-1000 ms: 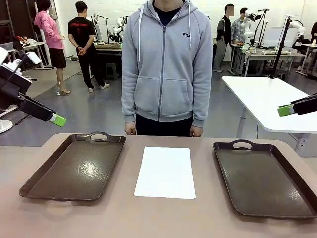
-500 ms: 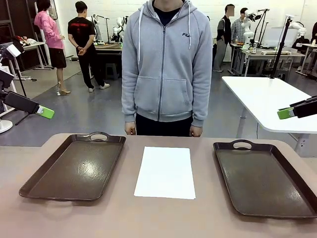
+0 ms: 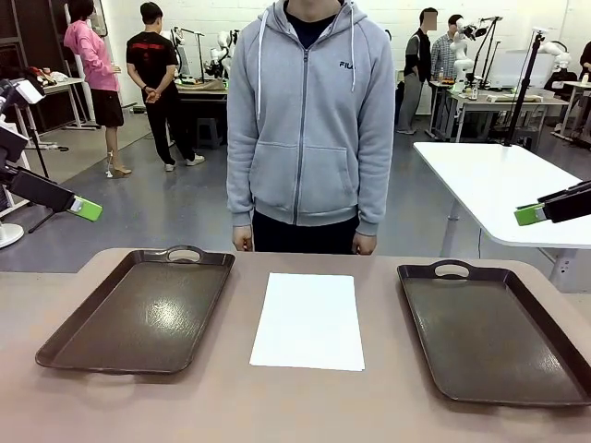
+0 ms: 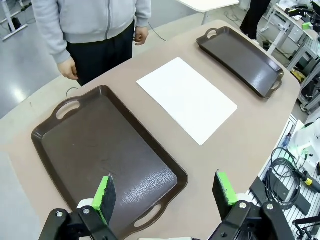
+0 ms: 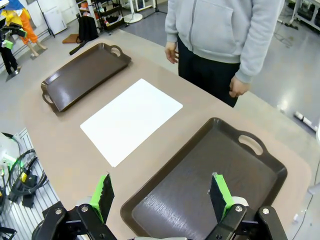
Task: Sort the A4 documents.
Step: Receive the A4 Paper.
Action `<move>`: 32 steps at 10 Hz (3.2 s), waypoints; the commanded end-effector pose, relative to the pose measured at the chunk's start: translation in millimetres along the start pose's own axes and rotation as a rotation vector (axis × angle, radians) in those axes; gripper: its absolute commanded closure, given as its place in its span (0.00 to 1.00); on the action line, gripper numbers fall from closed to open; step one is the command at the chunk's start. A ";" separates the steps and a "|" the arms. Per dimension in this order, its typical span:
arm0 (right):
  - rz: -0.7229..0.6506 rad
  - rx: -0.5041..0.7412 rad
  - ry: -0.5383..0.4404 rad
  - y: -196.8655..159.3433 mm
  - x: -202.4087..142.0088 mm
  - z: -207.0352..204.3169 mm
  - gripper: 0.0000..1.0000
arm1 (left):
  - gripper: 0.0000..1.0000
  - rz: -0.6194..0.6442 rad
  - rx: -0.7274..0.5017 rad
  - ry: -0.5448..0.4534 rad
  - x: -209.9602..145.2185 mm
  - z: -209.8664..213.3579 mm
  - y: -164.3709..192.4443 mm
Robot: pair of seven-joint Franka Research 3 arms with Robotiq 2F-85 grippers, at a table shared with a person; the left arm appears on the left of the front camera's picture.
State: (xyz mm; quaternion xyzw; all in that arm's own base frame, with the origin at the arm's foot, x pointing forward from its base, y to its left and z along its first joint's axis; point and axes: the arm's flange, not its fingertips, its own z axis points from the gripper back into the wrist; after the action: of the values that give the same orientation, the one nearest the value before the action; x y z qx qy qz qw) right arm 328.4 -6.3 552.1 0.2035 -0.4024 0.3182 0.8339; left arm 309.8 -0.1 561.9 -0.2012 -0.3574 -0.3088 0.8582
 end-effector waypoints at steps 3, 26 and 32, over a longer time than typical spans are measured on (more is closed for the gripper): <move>0.015 0.031 0.006 29.2 -53.3 -22.2 0.00 | 0.00 -0.002 0.026 0.028 -61.9 -21.1 -29.8; -0.009 -0.014 0.062 -5.1 -7.7 -10.4 0.00 | 0.00 0.007 0.080 0.066 -3.5 1.3 -0.9; -0.009 -0.014 0.062 -5.1 -7.7 -10.4 0.00 | 0.00 0.007 0.080 0.066 -3.5 1.3 -0.9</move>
State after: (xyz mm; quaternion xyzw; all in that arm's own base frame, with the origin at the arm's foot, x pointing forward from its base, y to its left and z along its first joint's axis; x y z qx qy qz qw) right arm 332.9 -6.7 540.5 0.1852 -0.3772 0.3179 0.8499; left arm 306.3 1.2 560.1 -0.1585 -0.3395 -0.2981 0.8779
